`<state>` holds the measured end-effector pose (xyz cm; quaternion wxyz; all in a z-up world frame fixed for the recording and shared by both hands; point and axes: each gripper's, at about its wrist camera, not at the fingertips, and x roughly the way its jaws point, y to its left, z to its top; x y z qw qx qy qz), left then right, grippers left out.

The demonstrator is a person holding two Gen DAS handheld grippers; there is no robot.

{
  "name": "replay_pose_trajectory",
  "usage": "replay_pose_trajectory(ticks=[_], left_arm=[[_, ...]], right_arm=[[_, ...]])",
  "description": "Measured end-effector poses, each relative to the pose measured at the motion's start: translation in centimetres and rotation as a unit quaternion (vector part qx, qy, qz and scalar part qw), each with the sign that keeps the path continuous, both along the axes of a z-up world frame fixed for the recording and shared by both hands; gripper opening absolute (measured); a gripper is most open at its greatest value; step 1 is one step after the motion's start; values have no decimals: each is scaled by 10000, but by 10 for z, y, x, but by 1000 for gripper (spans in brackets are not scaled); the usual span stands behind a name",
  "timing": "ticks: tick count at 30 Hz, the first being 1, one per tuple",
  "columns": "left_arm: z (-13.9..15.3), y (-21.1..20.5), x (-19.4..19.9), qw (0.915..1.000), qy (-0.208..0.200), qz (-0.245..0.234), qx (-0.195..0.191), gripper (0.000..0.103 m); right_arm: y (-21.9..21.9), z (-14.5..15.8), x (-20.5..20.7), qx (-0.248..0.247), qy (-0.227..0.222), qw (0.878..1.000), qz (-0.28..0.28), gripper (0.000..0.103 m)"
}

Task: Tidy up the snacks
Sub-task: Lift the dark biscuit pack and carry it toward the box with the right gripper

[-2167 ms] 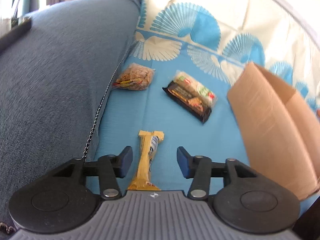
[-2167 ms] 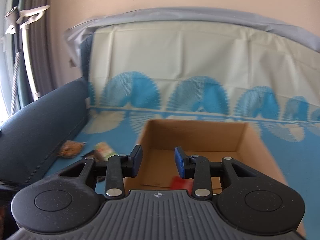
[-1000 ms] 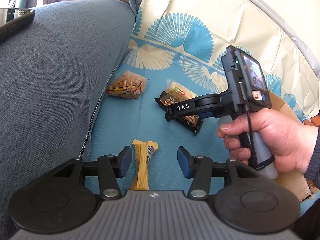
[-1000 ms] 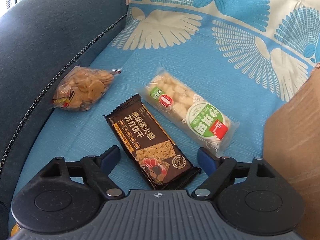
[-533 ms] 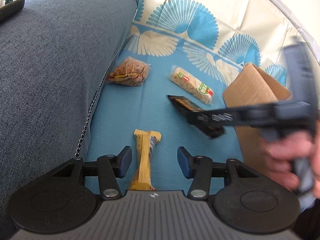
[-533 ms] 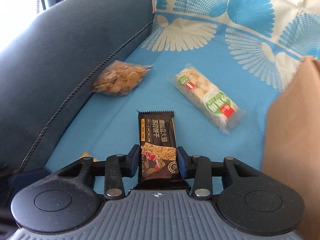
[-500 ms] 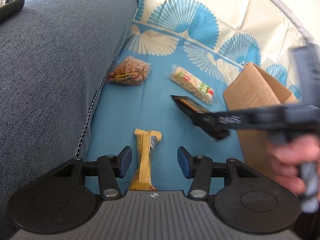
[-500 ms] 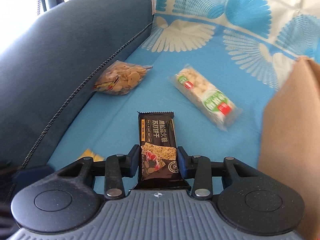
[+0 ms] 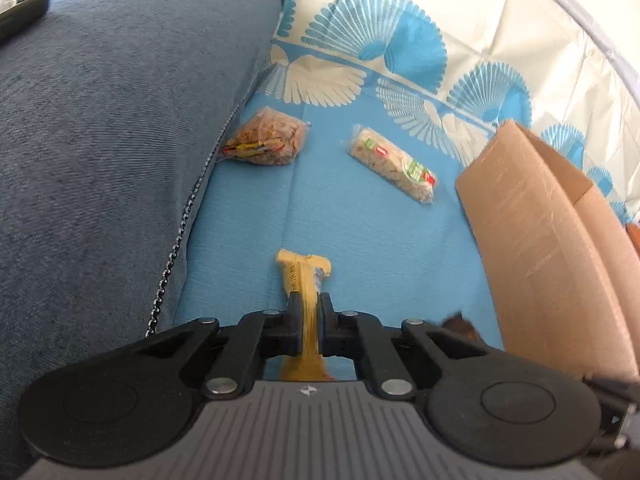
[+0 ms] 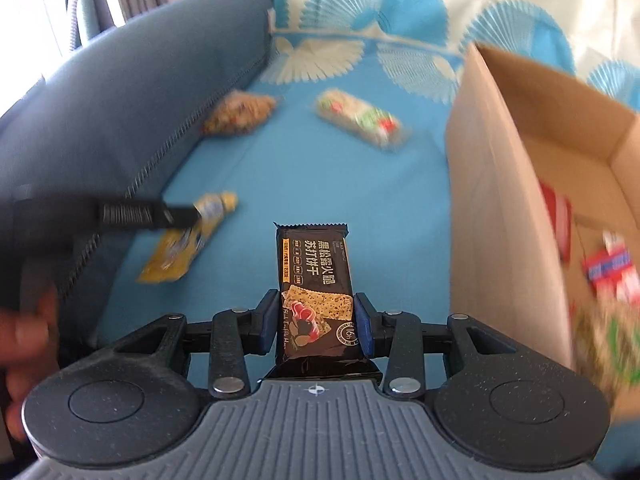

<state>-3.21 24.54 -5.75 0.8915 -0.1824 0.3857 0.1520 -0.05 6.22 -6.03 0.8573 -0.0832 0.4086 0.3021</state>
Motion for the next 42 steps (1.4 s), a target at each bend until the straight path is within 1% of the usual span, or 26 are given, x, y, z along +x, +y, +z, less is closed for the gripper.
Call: replay_pose_trajectory(ticks=[2, 5, 6, 8, 11, 15, 18, 20, 21, 23, 24, 25, 27, 30, 34, 39, 42], left_arm=[[-1, -2, 3, 9999, 133, -102, 14, 6], [-8, 0, 11, 9983, 443, -320, -205, 6], [-9, -1, 13, 9977, 523, -369, -214, 6], [-10, -3, 14, 9975, 579, -382, -157, 7], [-12, -6, 14, 9975, 616, -341, -79, 7], [-16, -8, 19, 9964, 793, -293, -34, 9], [-16, -11, 22, 9956, 871, -324, 102, 10], [-15, -10, 20, 9963, 810, -293, 55, 11], [-13, -6, 16, 9973, 688, -242, -67, 11], [-8, 4, 2, 9991, 208, -56, -372, 16], [-5, 9, -5, 9988, -12, 36, -481, 26], [-4, 12, -8, 9983, -97, 32, -567, 30], [-3, 6, -6, 9991, -36, -2, -420, 30], [-2, 2, -5, 9995, -28, 153, -261, 30], [-4, 4, 3, 9994, 139, 191, -235, 30], [-15, 11, 18, 9963, 747, 203, -381, 31], [-16, 10, 20, 9961, 821, 181, -279, 31]], right_arm=[[-7, -10, -7, -7, 66, 9999, -105, 41], [-15, -26, -8, -18, 259, 9995, -165, 41], [-15, -30, -8, -26, 312, 9993, -187, 41], [-15, -37, -8, -50, 354, 9991, -213, 43], [-16, -38, -13, 6, 302, 9994, -157, 44], [-18, -44, -15, 24, 291, 9995, -88, 44], [-16, -46, -18, -24, 173, 9998, -20, 45], [-16, -46, -19, -39, 135, 9999, -11, 45], [-16, -47, -19, -25, 137, 9999, -13, 45], [-18, -46, -19, 10, 148, 9999, -38, 45], [-19, -46, -19, 43, 164, 9998, -65, 45], [-20, -45, -19, 81, 179, 9998, -95, 45], [-22, -45, -18, 124, 196, 9996, -151, 45], [-22, -46, -18, 134, 203, 9996, -175, 45], [-22, -46, -17, 109, 205, 9996, -145, 46], [-20, -47, -19, 52, 156, 9998, -106, 47], [-18, -48, -20, 8, 112, 9999, -64, 47]])
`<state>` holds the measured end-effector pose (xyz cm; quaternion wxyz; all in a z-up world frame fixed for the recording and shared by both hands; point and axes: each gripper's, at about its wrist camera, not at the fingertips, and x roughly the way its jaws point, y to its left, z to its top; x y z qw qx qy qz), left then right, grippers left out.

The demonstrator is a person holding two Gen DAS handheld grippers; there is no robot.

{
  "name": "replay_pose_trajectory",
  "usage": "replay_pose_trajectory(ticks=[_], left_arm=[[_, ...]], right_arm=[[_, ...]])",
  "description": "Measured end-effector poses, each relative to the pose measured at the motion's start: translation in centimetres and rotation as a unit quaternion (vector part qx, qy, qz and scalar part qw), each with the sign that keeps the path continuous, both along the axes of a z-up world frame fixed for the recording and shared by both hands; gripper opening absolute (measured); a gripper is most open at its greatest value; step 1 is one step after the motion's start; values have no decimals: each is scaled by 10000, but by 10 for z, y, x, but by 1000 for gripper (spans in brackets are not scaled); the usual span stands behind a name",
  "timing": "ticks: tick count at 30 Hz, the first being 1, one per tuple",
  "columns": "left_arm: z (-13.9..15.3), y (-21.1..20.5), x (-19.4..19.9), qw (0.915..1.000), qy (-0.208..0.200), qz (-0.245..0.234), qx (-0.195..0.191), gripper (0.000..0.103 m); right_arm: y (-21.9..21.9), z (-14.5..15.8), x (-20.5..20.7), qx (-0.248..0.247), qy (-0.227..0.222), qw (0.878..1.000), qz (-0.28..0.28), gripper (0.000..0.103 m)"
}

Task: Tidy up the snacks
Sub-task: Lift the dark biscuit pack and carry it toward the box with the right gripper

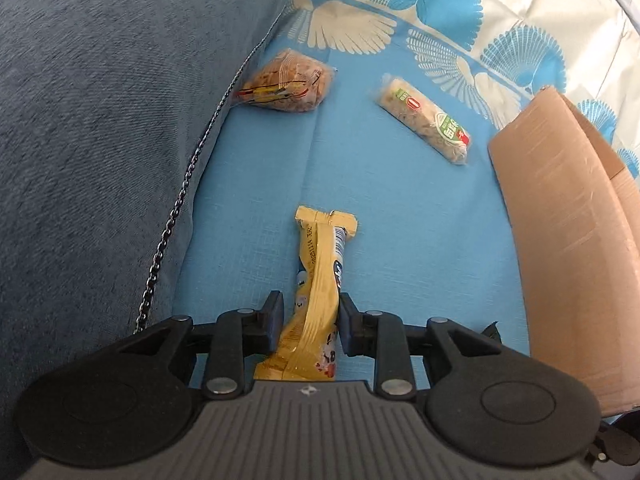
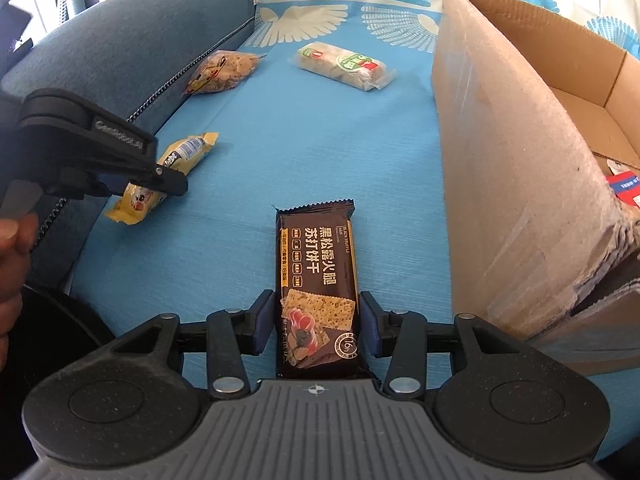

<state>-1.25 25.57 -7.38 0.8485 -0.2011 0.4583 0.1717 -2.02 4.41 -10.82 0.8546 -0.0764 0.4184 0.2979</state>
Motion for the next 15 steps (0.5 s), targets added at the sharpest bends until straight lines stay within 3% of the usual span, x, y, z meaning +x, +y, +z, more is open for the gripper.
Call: replay_pose_trajectory(ticks=[3, 6, 7, 15], left_arm=[[0, -5, 0, 9998, 55, -67, 164, 31], [-1, -5, 1, 9998, 38, -62, 203, 13], [-1, -5, 0, 9998, 13, -63, 187, 13], [10, -9, -12, 9982, -502, -206, 238, 12]], right_arm=[[0, -1, 0, 7, -4, 10000, 2, 47], [1, -1, -1, -3, -44, 10000, 16, 45], [1, -1, -2, -15, -67, 10000, 17, 41], [-3, 8, -5, 189, -198, 9996, -28, 41]])
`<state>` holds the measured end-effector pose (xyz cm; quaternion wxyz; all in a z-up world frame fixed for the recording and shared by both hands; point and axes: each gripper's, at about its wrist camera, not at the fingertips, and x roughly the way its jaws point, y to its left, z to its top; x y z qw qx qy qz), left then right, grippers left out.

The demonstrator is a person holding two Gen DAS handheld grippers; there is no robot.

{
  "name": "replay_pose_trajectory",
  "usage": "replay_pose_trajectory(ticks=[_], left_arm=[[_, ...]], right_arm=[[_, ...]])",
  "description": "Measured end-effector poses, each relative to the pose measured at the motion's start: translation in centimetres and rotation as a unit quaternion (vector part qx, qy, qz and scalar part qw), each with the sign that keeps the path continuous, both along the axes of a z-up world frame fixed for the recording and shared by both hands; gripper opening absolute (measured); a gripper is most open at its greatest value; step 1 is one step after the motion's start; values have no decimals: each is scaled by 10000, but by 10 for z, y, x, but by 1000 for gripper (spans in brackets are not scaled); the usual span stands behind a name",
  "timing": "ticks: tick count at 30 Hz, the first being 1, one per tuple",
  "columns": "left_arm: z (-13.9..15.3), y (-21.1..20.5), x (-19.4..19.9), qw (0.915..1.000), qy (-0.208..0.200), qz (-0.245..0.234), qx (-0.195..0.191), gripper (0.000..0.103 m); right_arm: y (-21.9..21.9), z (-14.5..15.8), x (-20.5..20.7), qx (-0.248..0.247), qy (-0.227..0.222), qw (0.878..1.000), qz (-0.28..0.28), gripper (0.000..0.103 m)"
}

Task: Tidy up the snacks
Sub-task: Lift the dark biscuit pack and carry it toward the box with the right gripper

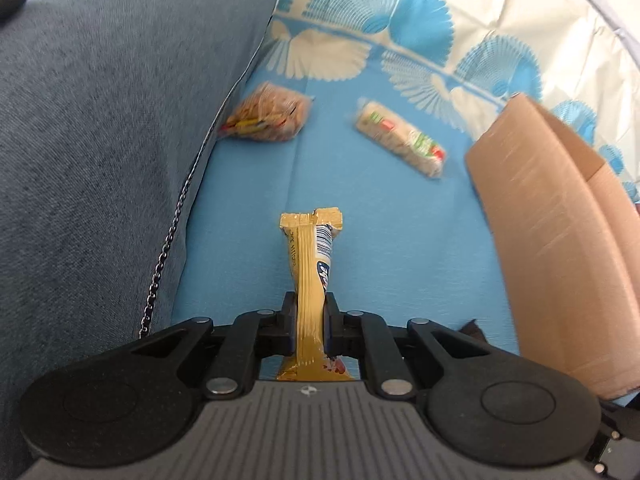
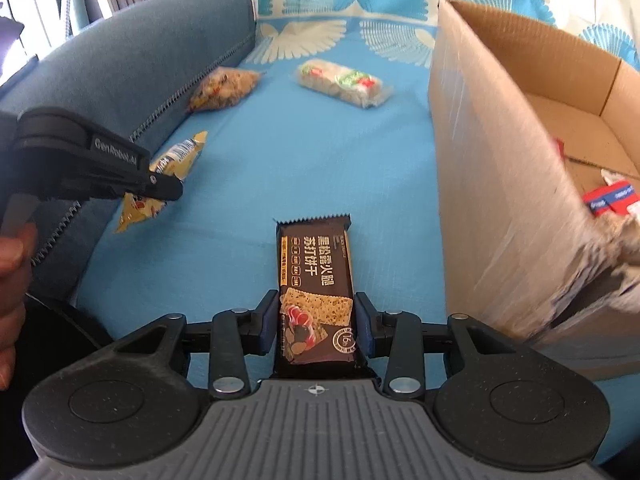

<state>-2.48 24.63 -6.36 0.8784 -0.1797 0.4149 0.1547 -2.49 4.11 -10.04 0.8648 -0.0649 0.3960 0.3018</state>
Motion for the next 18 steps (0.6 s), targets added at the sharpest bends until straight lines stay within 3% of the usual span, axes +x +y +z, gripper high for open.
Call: replay_pose_trajectory(ticks=[8, 18], left_arm=[[10, -3, -10, 9999, -163, -39, 10, 12], [11, -6, -7, 9998, -140, -91, 91, 12]], right_arm=[[-6, 31, -6, 329, -308, 9990, 50, 41], [-37, 98, -6, 941, -1035, 9902, 24, 41]])
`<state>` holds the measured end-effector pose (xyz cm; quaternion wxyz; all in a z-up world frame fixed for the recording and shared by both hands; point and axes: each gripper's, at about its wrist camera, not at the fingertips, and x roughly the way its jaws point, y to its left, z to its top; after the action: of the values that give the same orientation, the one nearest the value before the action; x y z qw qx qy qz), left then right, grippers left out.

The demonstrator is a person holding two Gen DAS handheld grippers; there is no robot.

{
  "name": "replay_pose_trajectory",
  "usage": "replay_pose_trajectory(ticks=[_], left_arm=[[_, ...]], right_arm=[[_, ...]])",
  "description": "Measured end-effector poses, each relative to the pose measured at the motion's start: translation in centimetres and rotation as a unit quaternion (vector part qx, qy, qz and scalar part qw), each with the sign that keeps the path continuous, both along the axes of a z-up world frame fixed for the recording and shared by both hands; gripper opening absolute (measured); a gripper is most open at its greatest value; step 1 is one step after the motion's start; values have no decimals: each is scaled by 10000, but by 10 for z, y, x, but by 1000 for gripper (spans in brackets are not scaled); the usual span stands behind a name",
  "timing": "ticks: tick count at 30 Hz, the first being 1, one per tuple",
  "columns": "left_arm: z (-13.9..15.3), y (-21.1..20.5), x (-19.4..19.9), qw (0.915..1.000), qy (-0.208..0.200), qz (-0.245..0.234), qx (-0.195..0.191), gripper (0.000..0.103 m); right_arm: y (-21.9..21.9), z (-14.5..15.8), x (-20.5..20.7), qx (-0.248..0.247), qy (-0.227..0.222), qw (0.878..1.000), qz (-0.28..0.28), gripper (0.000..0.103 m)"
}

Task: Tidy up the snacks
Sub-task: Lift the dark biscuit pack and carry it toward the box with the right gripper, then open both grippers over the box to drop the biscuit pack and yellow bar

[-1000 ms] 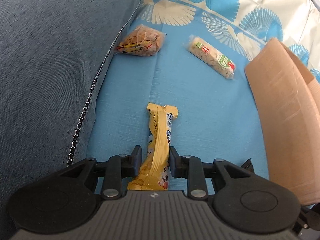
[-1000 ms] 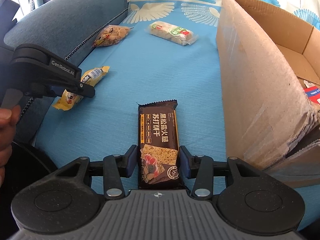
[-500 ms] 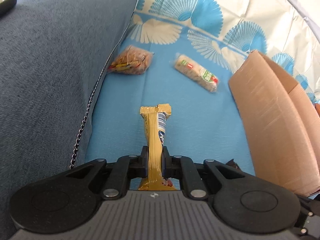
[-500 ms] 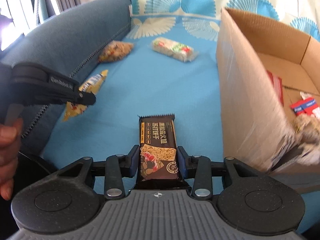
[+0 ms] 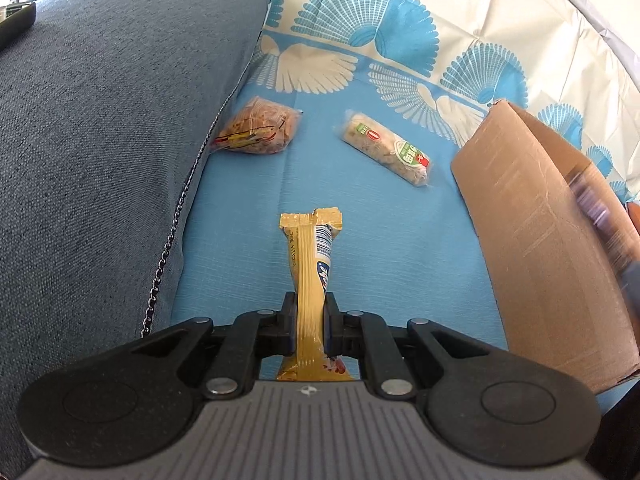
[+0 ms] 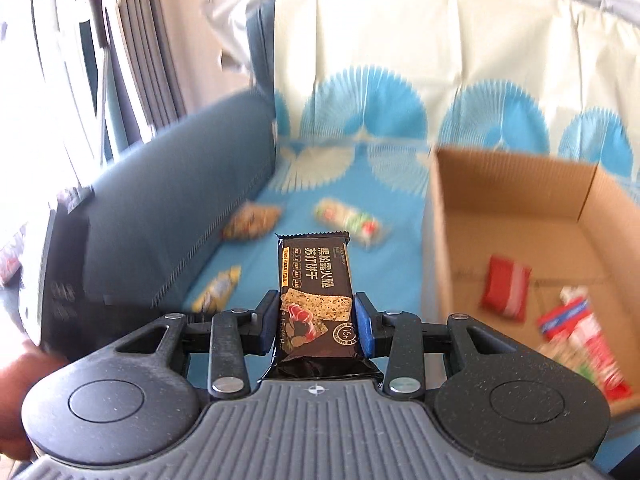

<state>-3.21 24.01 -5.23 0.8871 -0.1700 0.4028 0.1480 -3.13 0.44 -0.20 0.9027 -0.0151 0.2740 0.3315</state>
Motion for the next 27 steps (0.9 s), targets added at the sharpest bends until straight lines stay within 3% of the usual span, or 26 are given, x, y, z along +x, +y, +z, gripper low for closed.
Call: replay_pose_trajectory(ticks=[5, 12, 16, 19, 22, 27], left_arm=[[2, -2, -1, 10000, -22, -31, 52, 12], [8, -5, -13, 9996, -294, 0, 41, 12], [14, -12, -20, 9989, -447, -68, 138, 12], [18, -21, -25, 9980, -545, -154, 264, 12], [22, -31, -28, 9971, -603, -229, 406, 12], [27, -49, -32, 9950, -688, -232, 690, 12]], right_arm=[[-41, 40, 14, 329, -332, 9985, -302, 41], [-125, 78, 46, 578, -885, 9876, -1164, 41], [-170, 75, 61, 608, -986, 9800, -1615, 41], [-205, 62, 65, 959, -749, 9753, -1845, 41], [-216, 58, 62, 1301, -729, 9740, -1707, 41], [-204, 54, 58, 1012, -823, 9823, -1344, 41]])
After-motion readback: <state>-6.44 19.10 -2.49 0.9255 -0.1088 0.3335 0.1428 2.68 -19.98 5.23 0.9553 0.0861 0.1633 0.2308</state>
